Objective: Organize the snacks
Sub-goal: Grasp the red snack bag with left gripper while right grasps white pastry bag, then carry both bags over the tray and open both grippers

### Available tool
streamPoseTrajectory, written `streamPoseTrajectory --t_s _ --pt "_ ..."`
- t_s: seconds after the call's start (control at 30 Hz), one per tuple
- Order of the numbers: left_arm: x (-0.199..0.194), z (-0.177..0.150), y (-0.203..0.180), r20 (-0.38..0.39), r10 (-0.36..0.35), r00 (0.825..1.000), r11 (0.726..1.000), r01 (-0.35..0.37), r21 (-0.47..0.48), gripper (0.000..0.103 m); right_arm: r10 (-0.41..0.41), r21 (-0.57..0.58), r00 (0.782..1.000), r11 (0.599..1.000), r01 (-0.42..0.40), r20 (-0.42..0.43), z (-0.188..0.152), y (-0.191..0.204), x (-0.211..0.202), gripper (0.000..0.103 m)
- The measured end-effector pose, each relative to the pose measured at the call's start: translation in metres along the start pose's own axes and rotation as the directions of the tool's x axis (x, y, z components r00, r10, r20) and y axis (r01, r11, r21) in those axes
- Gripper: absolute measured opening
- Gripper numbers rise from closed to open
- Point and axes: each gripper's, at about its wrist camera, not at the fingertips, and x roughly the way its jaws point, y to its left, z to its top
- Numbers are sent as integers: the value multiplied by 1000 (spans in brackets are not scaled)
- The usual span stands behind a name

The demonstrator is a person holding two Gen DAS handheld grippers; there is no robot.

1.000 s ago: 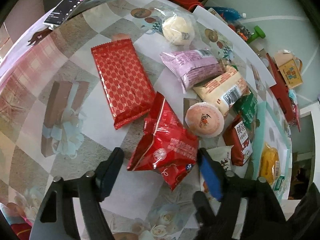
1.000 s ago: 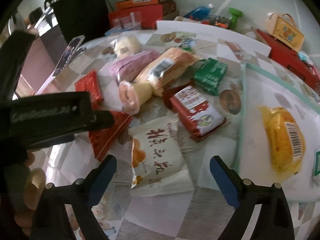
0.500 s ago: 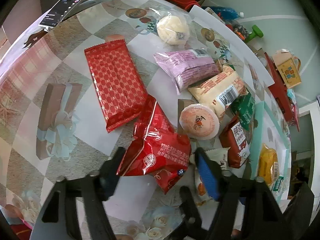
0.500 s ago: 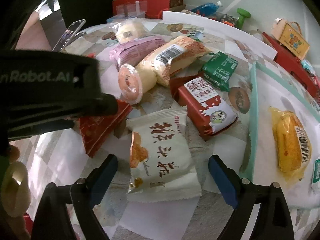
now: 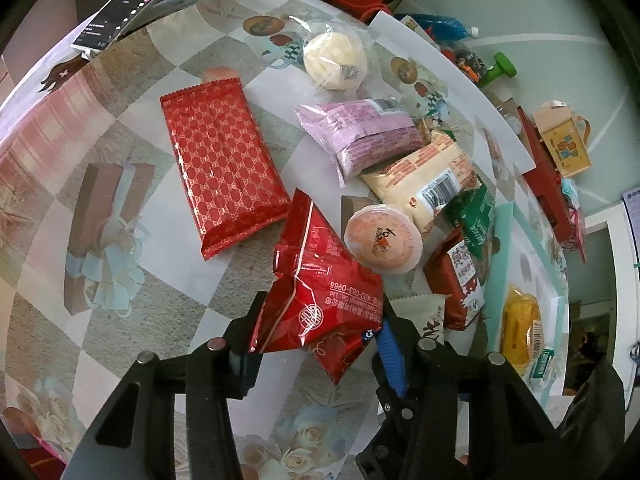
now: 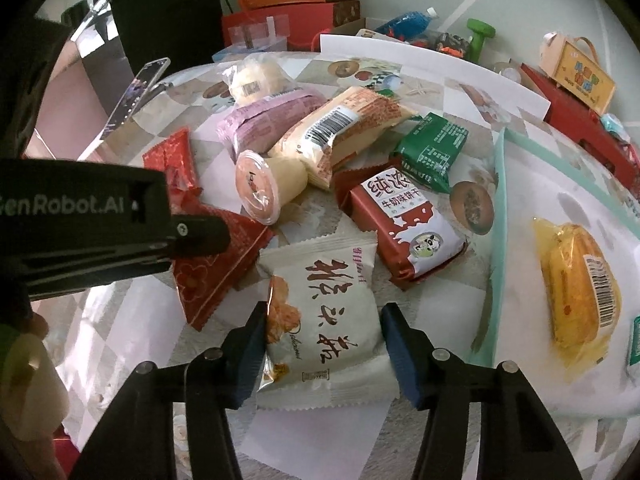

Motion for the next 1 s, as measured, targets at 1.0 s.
streamPoseTrajectory --t_s 1.0 --pt "-47 -1 -28 119 -83 989 992 71 105 51 -25 130 978 991 -2 206 15 -43 -64 58"
